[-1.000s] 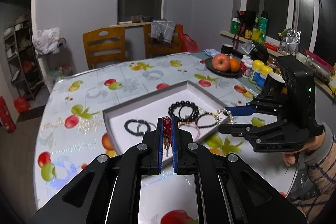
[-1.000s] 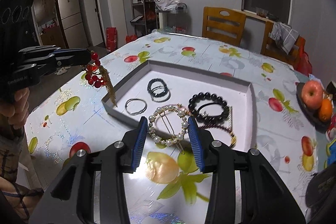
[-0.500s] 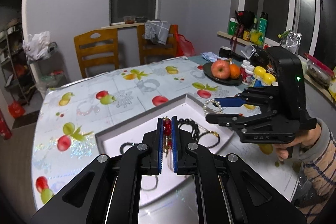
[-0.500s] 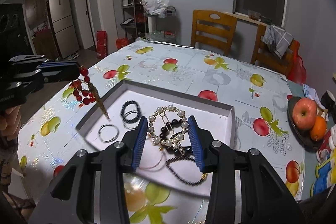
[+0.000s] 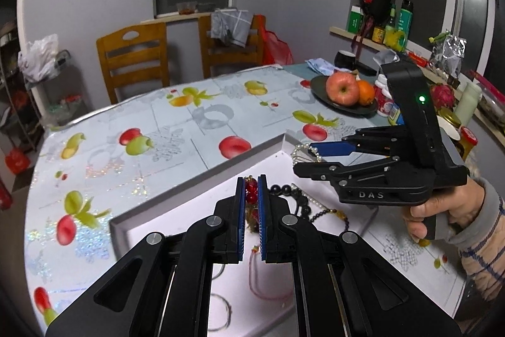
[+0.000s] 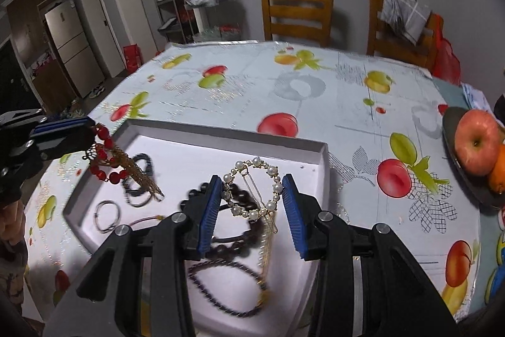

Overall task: Organize jewelry
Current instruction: 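Carry both items over the gray box and lower them inside, then open both tools to release the items and withdraw from the box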

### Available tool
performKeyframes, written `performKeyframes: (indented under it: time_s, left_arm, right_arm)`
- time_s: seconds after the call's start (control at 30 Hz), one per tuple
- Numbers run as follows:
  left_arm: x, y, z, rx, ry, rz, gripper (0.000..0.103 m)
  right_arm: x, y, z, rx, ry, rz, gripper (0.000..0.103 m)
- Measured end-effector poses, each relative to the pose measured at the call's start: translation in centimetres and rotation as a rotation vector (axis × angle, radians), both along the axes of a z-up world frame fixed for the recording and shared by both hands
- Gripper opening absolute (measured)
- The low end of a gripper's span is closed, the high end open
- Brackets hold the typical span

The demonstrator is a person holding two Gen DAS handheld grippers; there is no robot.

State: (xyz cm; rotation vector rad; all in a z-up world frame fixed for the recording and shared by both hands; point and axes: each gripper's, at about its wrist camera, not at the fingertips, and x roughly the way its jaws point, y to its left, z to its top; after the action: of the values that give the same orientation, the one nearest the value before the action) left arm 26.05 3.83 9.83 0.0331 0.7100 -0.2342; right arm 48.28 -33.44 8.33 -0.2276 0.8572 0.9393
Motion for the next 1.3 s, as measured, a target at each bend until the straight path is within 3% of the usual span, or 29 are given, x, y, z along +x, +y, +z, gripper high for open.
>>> performKeyframes:
  time_s: [0.47,0.73,0.8,0.87,0.97,1.1,1.2,1.3]
  left_arm:
    - [4.7,1.1,-5.1,0.013,0.109,0.024,0.008]
    - [5.8,1.7,-7.2,0.018,0.152,0.04,0.009]
    - [5.6,1.8,-6.9,0.019,0.135,0.051,0.024]
    - [5.3,1.9,-6.6,0.021,0.116,0.068,0.031]
    - [4.6,2.1,-6.0,0.031,0.078,0.09,0.069]
    - [3.8,2.3,-5.2,0.043,0.039,0.113,0.083]
    - [3.0,2.5,-4.7,0.032,0.024,0.117,0.083]
    - [2.0,2.4,-4.3,0.027,0.011,0.121,0.089]
  right_arm:
    - [3.0,2.5,-3.7,-0.097,0.05,0.023,0.04]
    - [3.8,3.8,-4.0,-0.17,0.046,0.035,0.04]
    - [4.0,4.0,-4.0,-0.179,0.048,0.034,0.04]
    - [3.9,4.1,-4.0,-0.181,0.043,0.029,0.041]
    - [3.7,3.7,-3.7,-0.143,0.045,0.027,0.05]
    - [3.1,2.9,-3.0,-0.09,0.031,0.02,0.052]
    - [2.3,2.0,-2.2,-0.052,0.017,0.01,0.053]
    - [1.2,0.8,-1.3,-0.001,-0.006,-0.006,0.065]
